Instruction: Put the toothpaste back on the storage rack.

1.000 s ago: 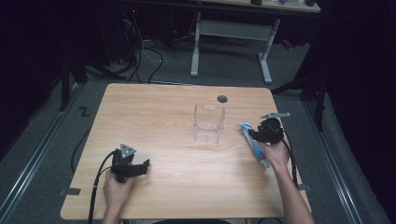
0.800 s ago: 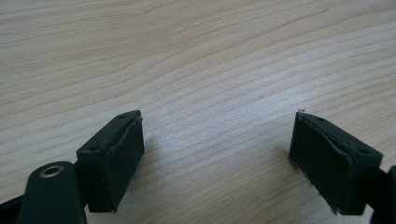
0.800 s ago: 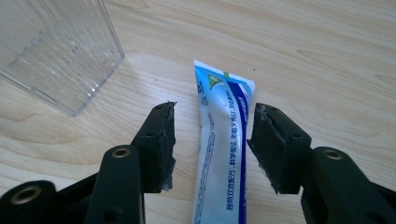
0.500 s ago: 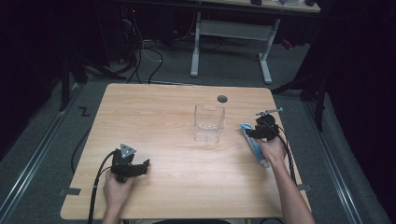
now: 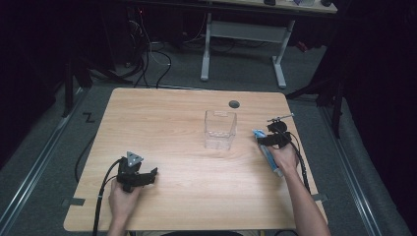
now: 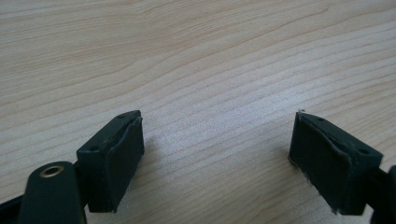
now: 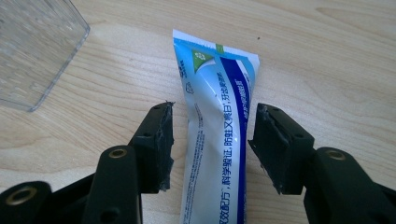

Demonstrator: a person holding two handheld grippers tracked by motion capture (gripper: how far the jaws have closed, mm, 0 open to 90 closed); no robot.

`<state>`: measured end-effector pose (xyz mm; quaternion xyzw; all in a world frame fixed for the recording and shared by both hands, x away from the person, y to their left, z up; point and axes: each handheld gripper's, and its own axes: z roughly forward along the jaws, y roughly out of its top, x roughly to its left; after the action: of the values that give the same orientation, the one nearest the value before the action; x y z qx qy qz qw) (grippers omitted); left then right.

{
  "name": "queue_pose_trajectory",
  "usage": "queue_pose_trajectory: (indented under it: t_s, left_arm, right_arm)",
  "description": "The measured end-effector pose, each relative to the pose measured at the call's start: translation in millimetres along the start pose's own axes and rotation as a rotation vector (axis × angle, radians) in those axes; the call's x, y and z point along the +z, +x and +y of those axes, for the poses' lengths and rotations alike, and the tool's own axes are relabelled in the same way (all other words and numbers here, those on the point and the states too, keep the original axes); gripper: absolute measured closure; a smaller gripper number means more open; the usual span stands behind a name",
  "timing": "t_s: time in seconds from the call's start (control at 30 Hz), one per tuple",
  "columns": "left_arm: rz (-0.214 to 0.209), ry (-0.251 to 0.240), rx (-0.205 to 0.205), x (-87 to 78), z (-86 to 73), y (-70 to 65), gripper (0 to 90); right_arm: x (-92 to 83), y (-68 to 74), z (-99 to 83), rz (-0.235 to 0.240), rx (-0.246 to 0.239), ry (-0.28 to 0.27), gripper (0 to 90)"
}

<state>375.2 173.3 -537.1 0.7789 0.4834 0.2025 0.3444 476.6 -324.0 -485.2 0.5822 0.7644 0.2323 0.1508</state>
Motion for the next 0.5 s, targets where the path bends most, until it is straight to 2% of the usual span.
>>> queue_pose_trajectory:
  t_s: [0.23, 0.5]
  left_arm:
    - [0.000, 0.000, 0.000, 0.0, 0.0, 0.0, 18.3]
    - [0.000, 0.000, 0.001, 0.0, 0.0, 0.0, 18.3]
  right_arm:
    - [5.7, 0.4, 0.4, -0.017, -0.009, 0.026, 49.8]
    - [9.1, 0.9, 3.7, -0.013, -0.007, 0.044, 51.7]
